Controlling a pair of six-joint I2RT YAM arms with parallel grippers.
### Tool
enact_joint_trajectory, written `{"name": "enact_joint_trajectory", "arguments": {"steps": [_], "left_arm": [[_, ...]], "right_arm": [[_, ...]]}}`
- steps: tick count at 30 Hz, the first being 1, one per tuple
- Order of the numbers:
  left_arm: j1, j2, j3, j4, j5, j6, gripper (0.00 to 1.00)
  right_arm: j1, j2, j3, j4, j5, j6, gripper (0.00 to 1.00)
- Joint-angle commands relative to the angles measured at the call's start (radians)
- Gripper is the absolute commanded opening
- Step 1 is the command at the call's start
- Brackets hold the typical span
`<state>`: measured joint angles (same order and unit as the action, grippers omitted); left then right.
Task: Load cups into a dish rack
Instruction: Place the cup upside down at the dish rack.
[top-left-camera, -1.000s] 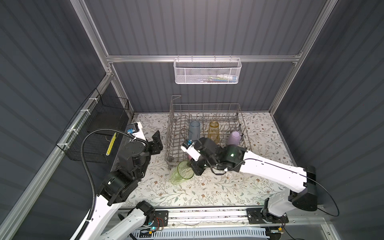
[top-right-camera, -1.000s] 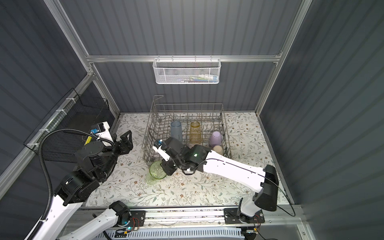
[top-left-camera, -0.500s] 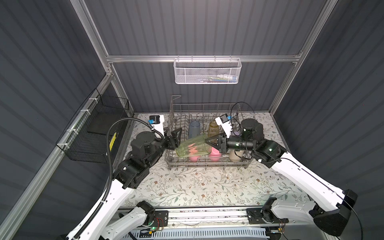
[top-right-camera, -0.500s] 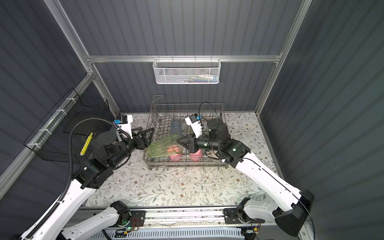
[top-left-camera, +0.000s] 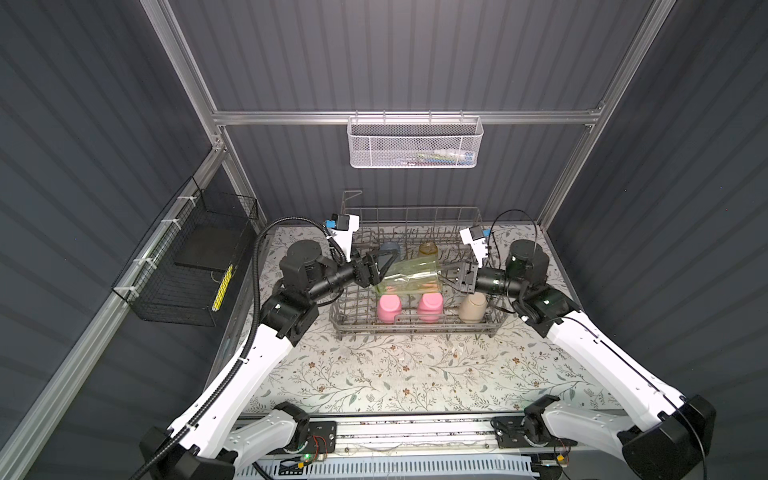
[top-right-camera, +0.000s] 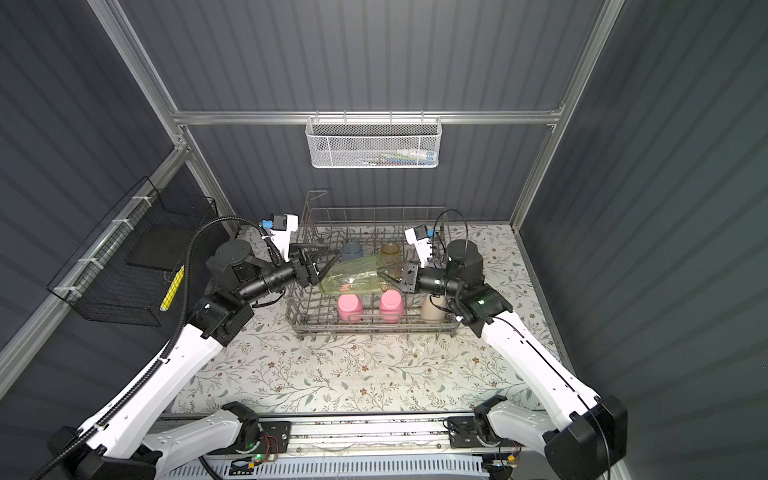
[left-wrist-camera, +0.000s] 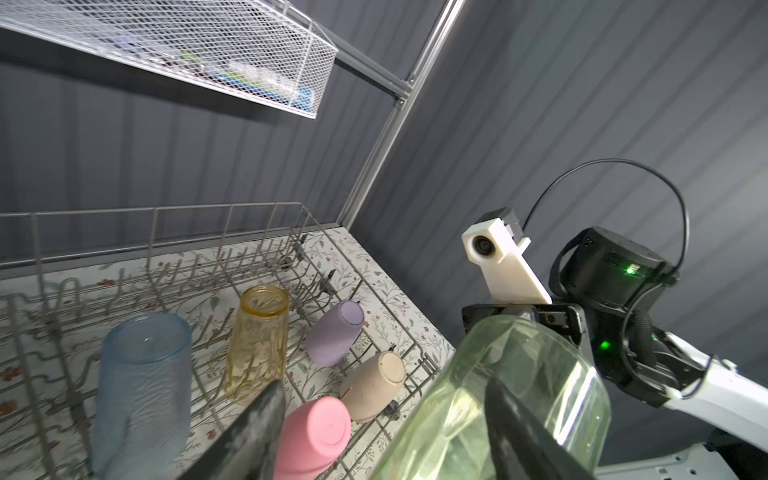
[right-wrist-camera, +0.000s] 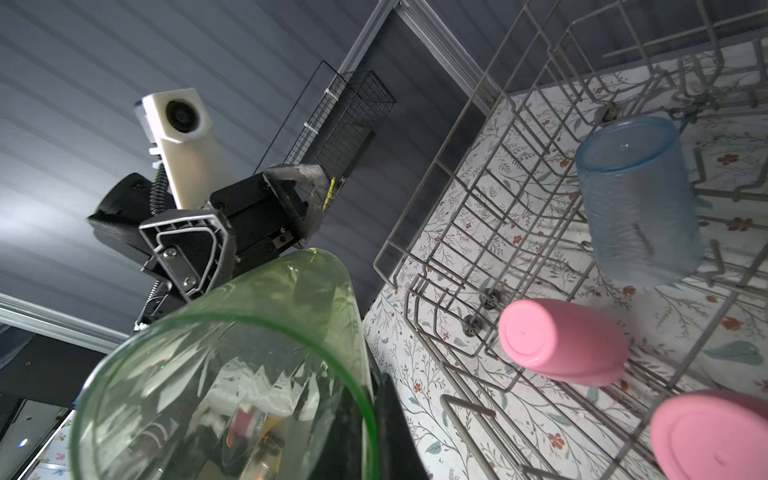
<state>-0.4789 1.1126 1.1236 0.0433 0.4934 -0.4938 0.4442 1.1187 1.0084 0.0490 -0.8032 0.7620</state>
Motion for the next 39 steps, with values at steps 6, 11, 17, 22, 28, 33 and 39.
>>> {"name": "enact_joint_trajectory", "arguments": {"steps": [6,11,17,22,28,33,39], "left_arm": [[0.072,0.167,-0.013,0.37,0.352,-0.23,0.74],[0.072,0.217,-0.013,0.463,0.435,-0.282,0.74],[0.072,0.214,-0.012,0.447,0.484,-0.26,0.85],[0.072,0.217,-0.024,0.428,0.518,-0.241,0.87],[0.072,0.216,-0.032,0.418,0.575,-0.224,0.88],[0.072,0.21,-0.043,0.37,0.586,-0.183,0.89],[0.072,0.207,-0.056,0.339,0.582,-0.149,0.91]], "right_arm": [[-0.064,-0.05,-0.044,0.127,-0.095,0.062,0.0],[-0.119,-0.047,-0.07,0.143,-0.11,0.078,0.0],[-0.14,-0.025,-0.072,0.161,-0.124,0.085,0.0],[-0.144,-0.007,-0.054,0.179,-0.134,0.091,0.0],[-0.148,0.055,-0.046,0.221,-0.138,0.119,0.0],[-0.148,0.067,-0.041,0.258,-0.134,0.145,0.0],[-0.148,0.079,-0.035,0.31,-0.152,0.182,0.0]]}}
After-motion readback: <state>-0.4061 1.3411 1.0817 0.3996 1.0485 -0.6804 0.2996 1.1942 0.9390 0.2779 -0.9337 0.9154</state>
